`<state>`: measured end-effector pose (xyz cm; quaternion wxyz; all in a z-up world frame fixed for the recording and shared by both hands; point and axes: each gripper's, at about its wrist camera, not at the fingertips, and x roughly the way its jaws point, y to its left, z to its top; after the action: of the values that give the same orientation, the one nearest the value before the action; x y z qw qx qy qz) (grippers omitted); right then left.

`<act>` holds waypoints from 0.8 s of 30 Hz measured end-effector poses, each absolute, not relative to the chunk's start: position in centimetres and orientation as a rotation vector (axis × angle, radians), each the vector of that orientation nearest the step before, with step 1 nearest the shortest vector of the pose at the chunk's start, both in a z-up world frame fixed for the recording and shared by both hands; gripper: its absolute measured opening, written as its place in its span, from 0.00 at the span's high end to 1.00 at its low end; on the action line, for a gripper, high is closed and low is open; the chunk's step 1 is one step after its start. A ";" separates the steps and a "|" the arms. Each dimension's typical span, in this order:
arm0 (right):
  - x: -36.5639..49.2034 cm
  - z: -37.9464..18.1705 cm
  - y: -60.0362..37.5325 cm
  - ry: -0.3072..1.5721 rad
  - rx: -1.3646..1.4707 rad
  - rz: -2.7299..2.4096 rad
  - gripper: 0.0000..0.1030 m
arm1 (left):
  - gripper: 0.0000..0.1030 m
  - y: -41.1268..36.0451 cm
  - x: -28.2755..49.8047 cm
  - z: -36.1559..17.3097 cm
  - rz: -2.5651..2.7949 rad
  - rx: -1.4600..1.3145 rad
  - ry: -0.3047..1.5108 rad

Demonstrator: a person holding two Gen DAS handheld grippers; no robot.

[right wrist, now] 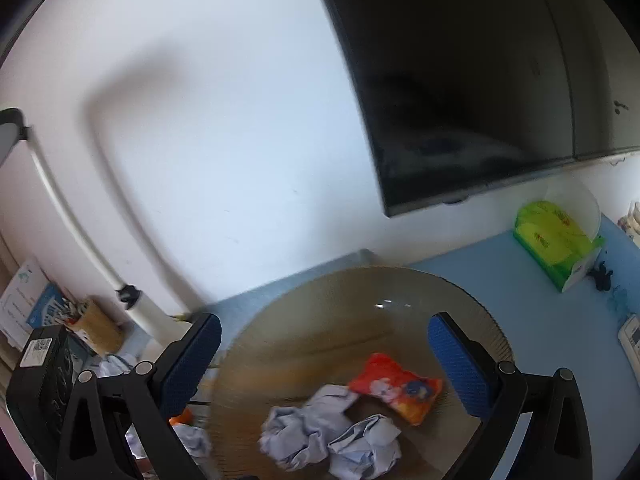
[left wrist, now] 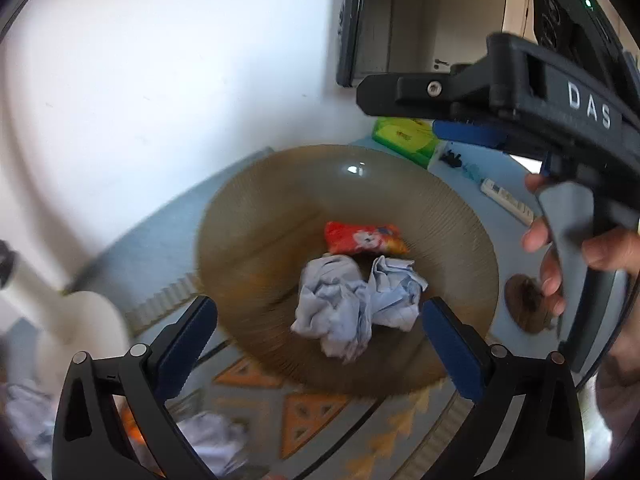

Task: Organize objects
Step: 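Carry the snack bag and paper ball to the woven bowl and release both, then grasp the Hello Kitty plush with the left tool while the right tool grasps a paper ball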

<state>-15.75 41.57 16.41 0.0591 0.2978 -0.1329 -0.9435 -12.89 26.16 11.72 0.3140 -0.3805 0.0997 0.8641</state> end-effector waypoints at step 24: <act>-4.1 12.7 23.6 -0.256 0.938 -2.388 0.00 | 0.01 -0.6 -4.2 6.8 2.502 -1.259 0.005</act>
<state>-4.08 23.61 12.70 0.2781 0.3494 -0.0956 -0.8896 -4.20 -0.57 6.83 0.1696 -0.4431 0.0017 0.8802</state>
